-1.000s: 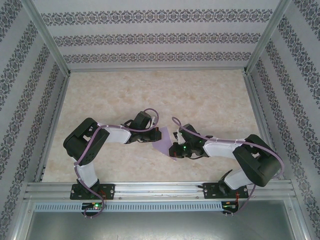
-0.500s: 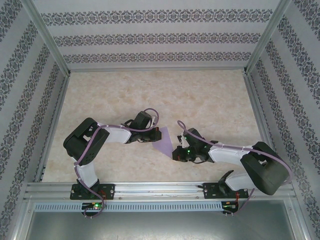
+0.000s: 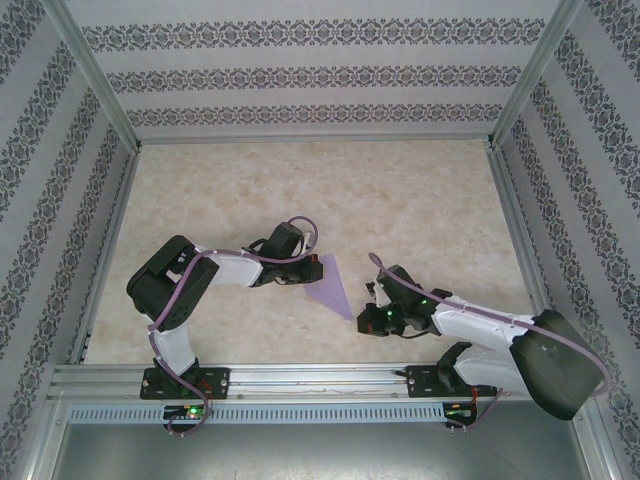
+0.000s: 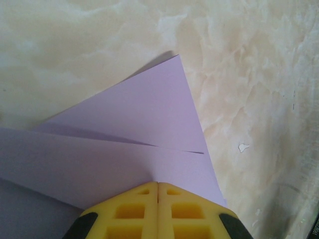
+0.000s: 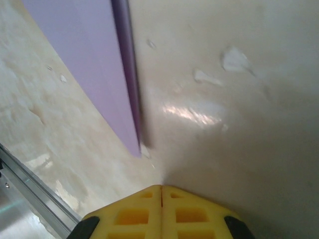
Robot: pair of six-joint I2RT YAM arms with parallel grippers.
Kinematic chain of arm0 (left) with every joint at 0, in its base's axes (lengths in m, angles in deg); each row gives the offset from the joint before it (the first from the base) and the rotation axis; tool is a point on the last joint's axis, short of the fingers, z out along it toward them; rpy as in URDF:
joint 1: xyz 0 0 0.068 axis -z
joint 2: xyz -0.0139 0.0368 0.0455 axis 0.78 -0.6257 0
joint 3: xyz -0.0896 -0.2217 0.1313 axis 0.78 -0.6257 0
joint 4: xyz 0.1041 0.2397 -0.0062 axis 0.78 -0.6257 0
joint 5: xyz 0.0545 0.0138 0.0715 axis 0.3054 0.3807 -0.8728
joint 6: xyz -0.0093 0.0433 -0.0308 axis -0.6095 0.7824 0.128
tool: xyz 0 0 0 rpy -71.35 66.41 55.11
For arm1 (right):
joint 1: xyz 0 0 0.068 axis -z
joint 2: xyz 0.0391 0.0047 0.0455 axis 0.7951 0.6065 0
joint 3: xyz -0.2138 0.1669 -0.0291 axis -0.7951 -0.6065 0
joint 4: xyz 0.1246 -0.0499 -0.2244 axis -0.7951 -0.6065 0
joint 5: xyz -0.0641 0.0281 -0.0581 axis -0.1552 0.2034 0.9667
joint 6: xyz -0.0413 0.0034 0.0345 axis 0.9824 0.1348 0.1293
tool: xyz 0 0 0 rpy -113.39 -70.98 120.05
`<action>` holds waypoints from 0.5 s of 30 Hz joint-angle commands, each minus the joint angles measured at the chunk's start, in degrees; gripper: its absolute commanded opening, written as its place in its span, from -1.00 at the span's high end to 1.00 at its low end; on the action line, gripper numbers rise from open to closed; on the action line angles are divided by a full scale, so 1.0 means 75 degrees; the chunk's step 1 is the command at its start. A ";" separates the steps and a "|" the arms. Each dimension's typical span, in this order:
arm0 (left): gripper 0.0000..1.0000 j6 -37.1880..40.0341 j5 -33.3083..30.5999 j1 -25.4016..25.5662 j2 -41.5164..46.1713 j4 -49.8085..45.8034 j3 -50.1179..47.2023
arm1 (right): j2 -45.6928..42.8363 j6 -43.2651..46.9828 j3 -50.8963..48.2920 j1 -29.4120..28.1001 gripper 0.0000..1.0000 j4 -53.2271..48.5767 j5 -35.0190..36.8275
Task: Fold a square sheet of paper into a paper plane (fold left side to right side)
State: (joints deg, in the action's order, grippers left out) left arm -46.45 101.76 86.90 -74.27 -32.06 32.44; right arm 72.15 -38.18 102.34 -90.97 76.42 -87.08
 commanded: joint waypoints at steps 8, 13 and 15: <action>0.95 0.0102 -0.0300 0.0030 -0.0029 -0.0678 0.0096 | 0.0168 0.0591 0.1275 0.0141 1.00 0.0129 0.0269; 0.95 0.0090 -0.0307 0.0052 -0.0019 -0.0667 0.0079 | 0.1235 0.0501 0.1698 0.0032 1.00 0.0885 0.0330; 0.95 0.0105 -0.0302 0.0041 0.0000 -0.0691 0.0089 | 0.1673 0.0502 0.1829 -0.0012 1.00 0.1035 0.0360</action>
State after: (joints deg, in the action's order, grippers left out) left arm -46.43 101.54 86.90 -74.27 -33.22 33.01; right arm 81.74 -35.19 114.30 -90.35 80.88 -85.66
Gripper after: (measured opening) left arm 0.043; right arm 0.043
